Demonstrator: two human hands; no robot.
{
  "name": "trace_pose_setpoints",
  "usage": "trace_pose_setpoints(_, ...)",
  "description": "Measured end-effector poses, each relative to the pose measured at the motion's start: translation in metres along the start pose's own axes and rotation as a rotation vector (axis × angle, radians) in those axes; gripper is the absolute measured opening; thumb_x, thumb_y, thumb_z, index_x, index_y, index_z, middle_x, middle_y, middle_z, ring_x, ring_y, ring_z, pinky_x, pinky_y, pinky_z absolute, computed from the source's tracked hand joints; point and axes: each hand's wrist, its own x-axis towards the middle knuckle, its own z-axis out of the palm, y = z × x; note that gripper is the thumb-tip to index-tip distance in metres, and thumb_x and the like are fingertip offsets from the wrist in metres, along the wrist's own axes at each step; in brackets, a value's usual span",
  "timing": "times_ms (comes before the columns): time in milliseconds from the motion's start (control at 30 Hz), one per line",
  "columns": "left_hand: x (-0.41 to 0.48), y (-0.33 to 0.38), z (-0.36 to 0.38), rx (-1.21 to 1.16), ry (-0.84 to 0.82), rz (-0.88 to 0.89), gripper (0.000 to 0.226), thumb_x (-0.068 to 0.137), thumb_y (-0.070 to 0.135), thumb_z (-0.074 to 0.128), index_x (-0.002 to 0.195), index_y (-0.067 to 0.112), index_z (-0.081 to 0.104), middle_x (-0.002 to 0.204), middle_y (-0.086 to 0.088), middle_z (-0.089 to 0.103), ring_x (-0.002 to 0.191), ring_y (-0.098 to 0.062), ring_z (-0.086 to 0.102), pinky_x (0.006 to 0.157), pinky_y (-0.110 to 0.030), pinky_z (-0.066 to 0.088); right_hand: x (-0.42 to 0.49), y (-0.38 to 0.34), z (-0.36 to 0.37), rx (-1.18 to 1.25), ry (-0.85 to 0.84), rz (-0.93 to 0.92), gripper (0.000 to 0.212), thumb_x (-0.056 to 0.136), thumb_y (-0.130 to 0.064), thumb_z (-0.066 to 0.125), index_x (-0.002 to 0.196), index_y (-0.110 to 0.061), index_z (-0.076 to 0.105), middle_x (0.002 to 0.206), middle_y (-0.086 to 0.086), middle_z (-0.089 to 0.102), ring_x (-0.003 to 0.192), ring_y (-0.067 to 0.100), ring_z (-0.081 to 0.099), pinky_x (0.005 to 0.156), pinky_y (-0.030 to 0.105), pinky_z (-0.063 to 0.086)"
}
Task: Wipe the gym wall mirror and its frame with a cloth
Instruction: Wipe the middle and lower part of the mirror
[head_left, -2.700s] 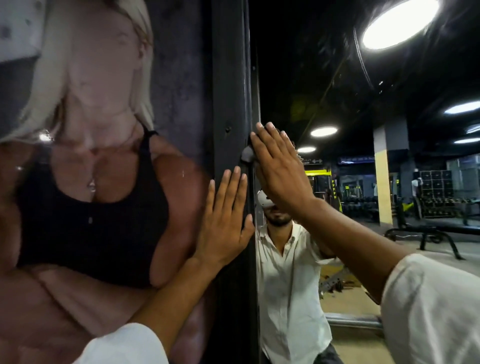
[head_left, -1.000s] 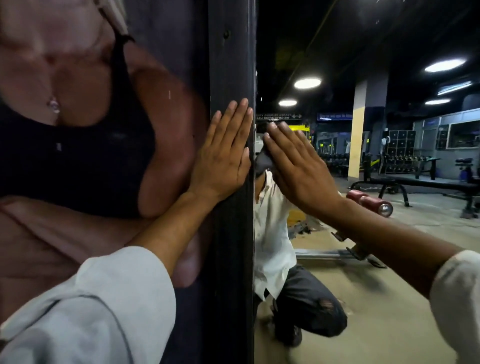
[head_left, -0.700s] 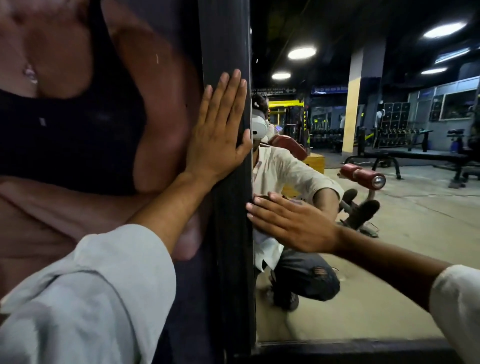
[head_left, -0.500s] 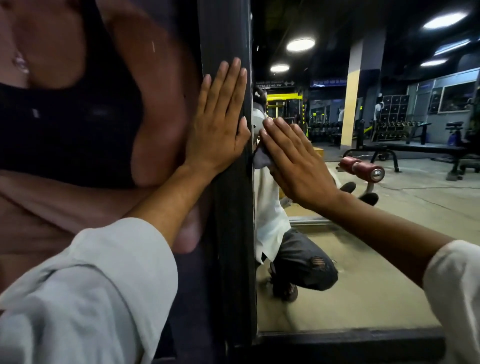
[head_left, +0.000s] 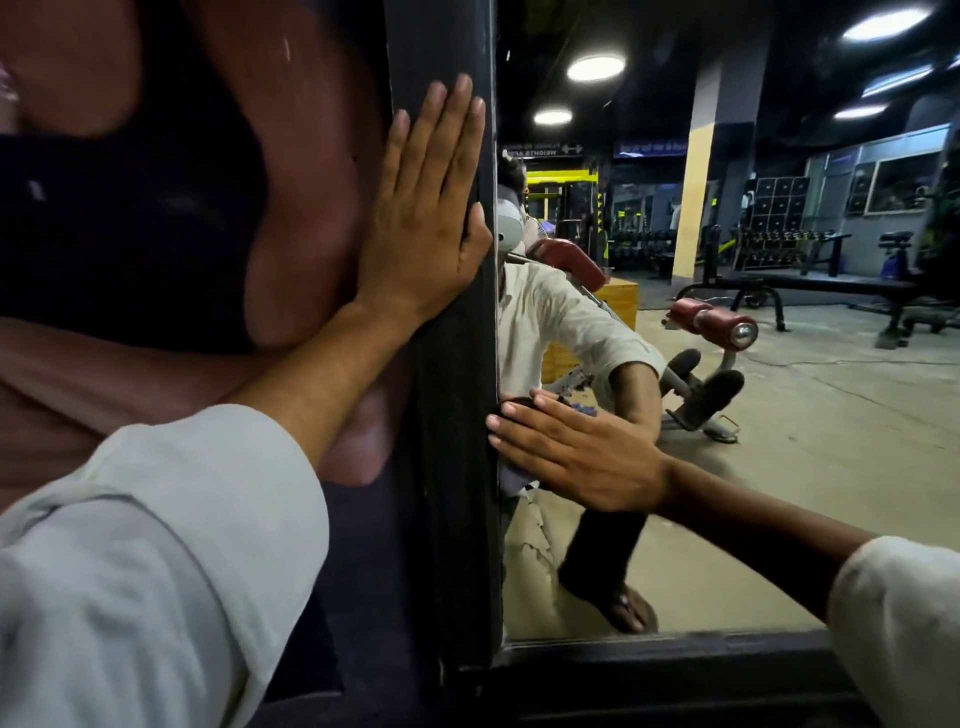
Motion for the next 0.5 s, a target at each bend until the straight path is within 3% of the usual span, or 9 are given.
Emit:
trace_pose_setpoints(100, -0.001, 0.000, -0.001, -0.002, 0.001, 0.007, 0.073, 0.100, 0.022, 0.044, 0.166, -0.001, 0.023, 0.175, -0.020, 0.021, 0.163, -0.035, 0.018, 0.133, -0.054, 0.014, 0.002, 0.010, -0.008, 0.005, 0.002, 0.014, 0.064, 0.111, -0.026, 0.038, 0.167, -0.004, 0.014, 0.175, 0.015, 0.007, 0.163, 0.032, 0.005, 0.131, 0.050, 0.012)
trace_pose_setpoints(167, 0.002, -0.003, -0.002, 0.015, 0.030, 0.028, 0.070, 0.099, 0.021, 0.047, 0.165, 0.000, 0.031, 0.172, -0.019, 0.030, 0.160, -0.035, 0.028, 0.130, -0.053, 0.023, 0.015, 0.041, -0.024, -0.013, 0.064, 0.076, 0.063, 0.111, -0.025, 0.035, 0.166, -0.004, 0.015, 0.175, 0.016, 0.008, 0.163, 0.032, 0.006, 0.131, 0.051, 0.013)
trace_pose_setpoints(233, 0.018, -0.009, -0.005, 0.039, 0.105, 0.046, 0.061, 0.095, 0.016, 0.054, 0.155, 0.003, 0.049, 0.159, -0.017, 0.050, 0.146, -0.035, 0.049, 0.120, -0.051, 0.035, 0.038, 0.088, -0.044, -0.011, 0.176, 0.237, 0.063, 0.110, -0.024, 0.039, 0.166, -0.004, 0.018, 0.175, 0.016, 0.010, 0.163, 0.031, 0.007, 0.132, 0.051, 0.011)
trace_pose_setpoints(300, 0.045, -0.018, -0.011, 0.061, 0.174, 0.024, 0.055, 0.094, 0.014, 0.058, 0.148, 0.005, 0.056, 0.149, -0.014, 0.058, 0.136, -0.034, 0.056, 0.115, -0.050, 0.037, 0.067, 0.135, -0.070, 0.033, 0.291, 0.445, 0.067, 0.110, -0.025, 0.048, 0.166, -0.005, 0.019, 0.175, 0.016, 0.009, 0.163, 0.028, 0.004, 0.133, 0.047, 0.006)
trace_pose_setpoints(400, 0.079, -0.029, -0.012, 0.087, 0.148, -0.035, 0.064, 0.104, 0.026, 0.045, 0.163, 0.003, 0.034, 0.170, -0.016, 0.034, 0.158, -0.034, 0.033, 0.130, -0.053, 0.023, 0.112, 0.180, -0.102, 0.071, 0.400, 0.600, 0.066, 0.112, -0.027, 0.049, 0.166, -0.005, 0.019, 0.175, 0.015, 0.009, 0.163, 0.025, 0.002, 0.133, 0.042, 0.002)
trace_pose_setpoints(500, 0.087, -0.031, 0.000, 0.087, 0.061, -0.024, 0.066, 0.111, 0.032, 0.027, 0.168, 0.002, 0.015, 0.177, -0.018, 0.013, 0.165, -0.032, 0.012, 0.134, -0.052, 0.012, 0.128, 0.216, -0.120, 0.006, 0.324, 0.393, 0.066, 0.111, -0.029, 0.048, 0.166, -0.006, 0.019, 0.175, 0.014, 0.011, 0.163, 0.024, 0.002, 0.133, 0.040, 0.002)
